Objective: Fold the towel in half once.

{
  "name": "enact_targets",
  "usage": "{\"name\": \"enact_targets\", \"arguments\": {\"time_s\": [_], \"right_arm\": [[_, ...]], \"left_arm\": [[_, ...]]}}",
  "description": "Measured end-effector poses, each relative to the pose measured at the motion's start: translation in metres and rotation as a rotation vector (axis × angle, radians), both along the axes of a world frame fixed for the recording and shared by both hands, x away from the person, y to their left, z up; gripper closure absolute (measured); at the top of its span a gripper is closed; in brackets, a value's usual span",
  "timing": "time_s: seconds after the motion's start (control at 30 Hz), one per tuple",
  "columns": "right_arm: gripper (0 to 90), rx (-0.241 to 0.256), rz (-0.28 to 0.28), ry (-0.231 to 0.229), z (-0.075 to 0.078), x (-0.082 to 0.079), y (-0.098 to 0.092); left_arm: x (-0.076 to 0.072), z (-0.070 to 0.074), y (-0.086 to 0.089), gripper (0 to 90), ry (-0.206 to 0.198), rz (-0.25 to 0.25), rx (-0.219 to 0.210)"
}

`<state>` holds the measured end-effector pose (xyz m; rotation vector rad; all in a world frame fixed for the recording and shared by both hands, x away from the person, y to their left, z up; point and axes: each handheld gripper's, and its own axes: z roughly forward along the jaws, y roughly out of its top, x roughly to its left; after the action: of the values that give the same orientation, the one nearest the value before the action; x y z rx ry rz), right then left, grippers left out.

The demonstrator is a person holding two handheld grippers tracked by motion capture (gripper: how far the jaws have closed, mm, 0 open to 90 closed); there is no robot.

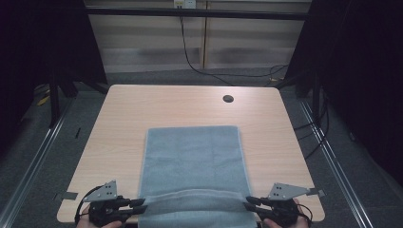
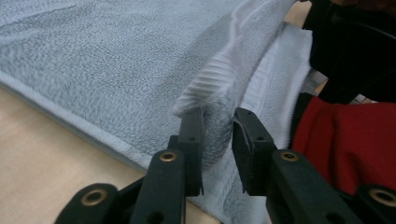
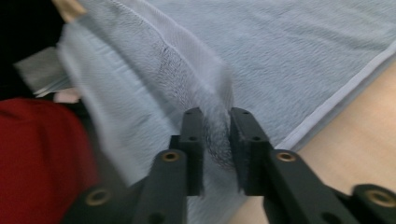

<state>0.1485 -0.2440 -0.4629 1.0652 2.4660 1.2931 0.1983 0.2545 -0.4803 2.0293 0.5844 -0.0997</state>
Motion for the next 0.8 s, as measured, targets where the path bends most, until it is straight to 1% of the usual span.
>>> {"name": "enact_targets", "arguments": {"time_s": [0.03, 0.07, 0.1, 0.13, 0.17, 0.2, 0.23, 0.27, 0.33, 0.4, 0.43, 0.47, 0.5, 0.57, 0.6, 0.63, 0.67, 0.7, 0.73, 0.77, 0.8], "right_arm": [[72.5, 0.010, -0.002, 0.000, 0.001, -0.004, -0.002], [70.3, 0.025, 0.004, 0.005, 0.001, -0.006, -0.003], [68.0, 0.034, 0.009, 0.003, 0.002, -0.009, -0.004], [66.8, 0.028, -0.002, -0.002, 0.003, -0.011, -0.005], [66.7, 0.034, 0.001, -0.001, 0.003, -0.010, -0.004], [66.0, 0.034, -0.002, -0.006, 0.004, -0.008, -0.004], [65.1, 0.039, -0.010, -0.012, 0.004, -0.005, -0.003], [63.7, 0.043, -0.019, -0.017, 0.004, 0.001, -0.002], [62.6, 0.057, -0.026, -0.030, 0.004, 0.013, 0.001], [60.8, 0.051, -0.028, -0.037, 0.004, 0.030, 0.005], [60.6, 0.053, -0.031, -0.035, 0.003, 0.039, 0.007], [60.4, 0.050, -0.030, -0.031, 0.002, 0.048, 0.008], [60.2, 0.049, -0.036, -0.028, 0.001, 0.058, 0.010], [59.9, 0.048, -0.042, -0.024, -0.001, 0.078, 0.013], [59.9, 0.044, -0.049, -0.023, -0.003, 0.088, 0.015], [59.8, 0.043, -0.055, -0.014, -0.004, 0.097, 0.017], [59.5, 0.040, -0.055, -0.010, -0.006, 0.107, 0.019], [59.2, 0.029, -0.061, -0.003, -0.007, 0.115, 0.021], [59.0, 0.015, -0.061, 0.000, -0.009, 0.123, 0.024], [58.5, 0.011, -0.065, 0.010, -0.011, 0.130, 0.026], [57.9, 0.008, -0.069, 0.017, -0.014, 0.137, 0.028]], "left_arm": [[-0.002, 0.001, 0.002, 69.9, 0.001, 0.000, -0.014], [-0.004, 0.003, 0.004, 67.7, -0.001, 0.002, -0.036], [-0.005, 0.004, 0.007, 65.8, -0.002, 0.007, -0.048], [-0.004, 0.006, 0.008, 63.7, -0.009, 0.021, -0.059], [-0.002, 0.007, 0.009, 60.9, -0.016, 0.026, -0.061], [0.002, 0.007, 0.010, 60.8, -0.015, 0.032, -0.059], [0.007, 0.007, 0.009, 60.3, -0.029, 0.051, -0.051], [0.014, 0.007, 0.008, 59.3, -0.023, 0.061, -0.053], [0.030, 0.005, 0.004, 58.5, -0.025, 0.094, -0.035], [0.048, 0.004, -0.002, 58.5, -0.025, 0.102, -0.011], [0.056, 0.003, -0.006, 58.6, -0.021, 0.126, -0.002], [0.065, 0.002, -0.010, 58.6, -0.009, 0.137, 0.010], [0.073, 0.001, -0.014, 58.6, -0.007, 0.144, 0.019], [0.088, 0.000, -0.022, 58.4, -0.009, 0.152, 0.044], [0.095, 0.000, -0.025, 58.1, -0.019, 0.158, 0.062], [0.103, -0.001, -0.028, 58.1, -0.014, 0.166, 0.057], [0.110, -0.001, -0.032, 58.0, -0.008, 0.161, 0.067], [0.117, -0.002, -0.035, 57.2, -0.019, 0.175, 0.082], [0.124, -0.003, -0.038, 57.2, -0.014, 0.185, 0.086], [0.131, -0.005, -0.040, 57.1, 0.000, 0.201, 0.079], [0.136, -0.006, -0.042, 57.1, 0.001, 0.219, 0.080]]}}
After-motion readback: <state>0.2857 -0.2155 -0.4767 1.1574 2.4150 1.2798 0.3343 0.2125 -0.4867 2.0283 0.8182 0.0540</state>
